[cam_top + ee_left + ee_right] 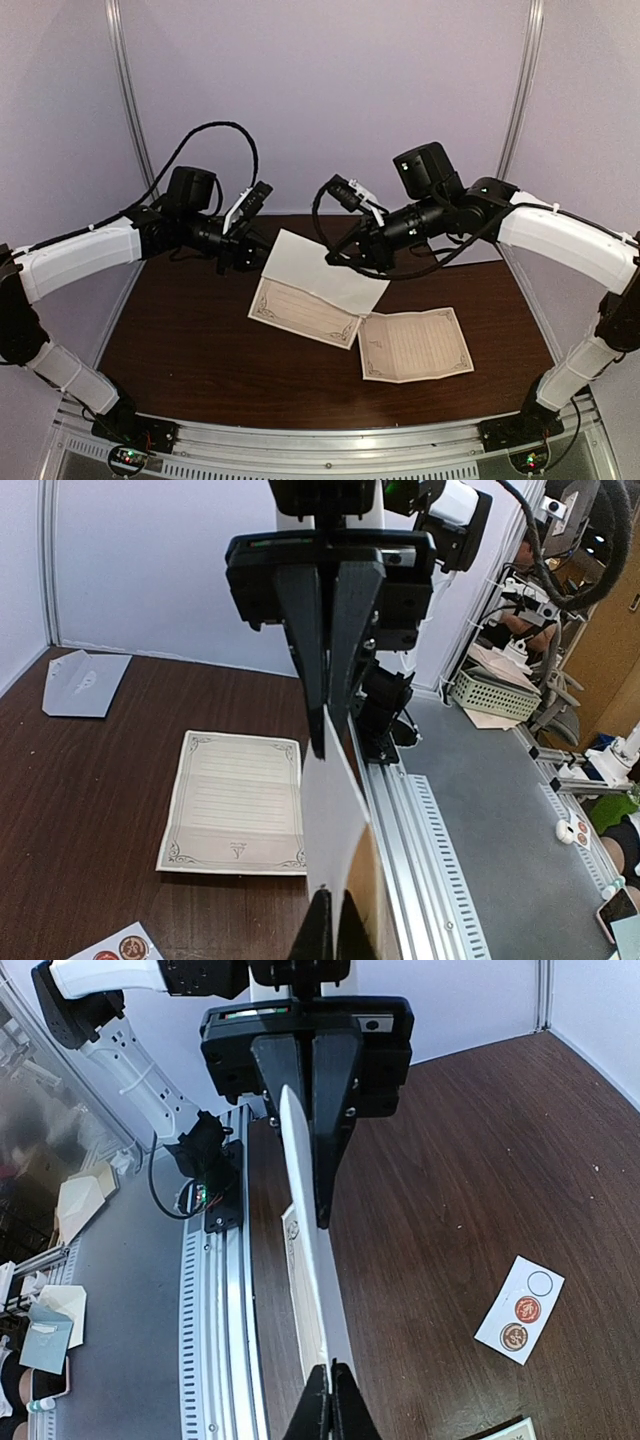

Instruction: Place the letter into the envelope and seal it

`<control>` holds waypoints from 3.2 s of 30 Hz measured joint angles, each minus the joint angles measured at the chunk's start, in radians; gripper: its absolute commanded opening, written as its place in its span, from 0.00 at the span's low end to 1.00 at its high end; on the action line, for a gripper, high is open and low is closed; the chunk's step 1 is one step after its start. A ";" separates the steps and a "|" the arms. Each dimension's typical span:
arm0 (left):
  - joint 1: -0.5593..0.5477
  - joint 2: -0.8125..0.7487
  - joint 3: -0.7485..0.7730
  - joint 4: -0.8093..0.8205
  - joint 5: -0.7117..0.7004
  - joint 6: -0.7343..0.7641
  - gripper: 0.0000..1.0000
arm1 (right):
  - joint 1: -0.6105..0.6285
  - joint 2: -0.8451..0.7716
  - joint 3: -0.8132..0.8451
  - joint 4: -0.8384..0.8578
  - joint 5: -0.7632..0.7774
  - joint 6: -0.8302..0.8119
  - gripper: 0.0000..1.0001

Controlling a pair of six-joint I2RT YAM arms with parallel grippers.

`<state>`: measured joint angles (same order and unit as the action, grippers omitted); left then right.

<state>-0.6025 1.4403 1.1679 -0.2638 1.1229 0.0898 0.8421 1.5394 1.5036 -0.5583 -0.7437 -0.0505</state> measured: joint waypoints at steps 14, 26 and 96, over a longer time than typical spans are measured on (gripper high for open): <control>0.053 -0.055 0.026 -0.045 -0.018 0.028 0.95 | 0.000 -0.016 -0.034 0.016 0.044 0.006 0.00; 0.081 -0.071 0.013 0.068 0.020 -0.048 0.98 | 0.014 -0.013 -0.034 0.015 0.040 0.020 0.00; 0.005 -0.040 0.020 -0.052 -0.137 0.023 0.00 | 0.021 -0.220 -0.282 -0.060 0.224 0.138 0.55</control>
<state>-0.5976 1.3998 1.1877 -0.3161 0.9863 0.1123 0.8635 1.3197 1.2217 -0.6182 -0.5201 0.0875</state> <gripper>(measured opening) 0.008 0.495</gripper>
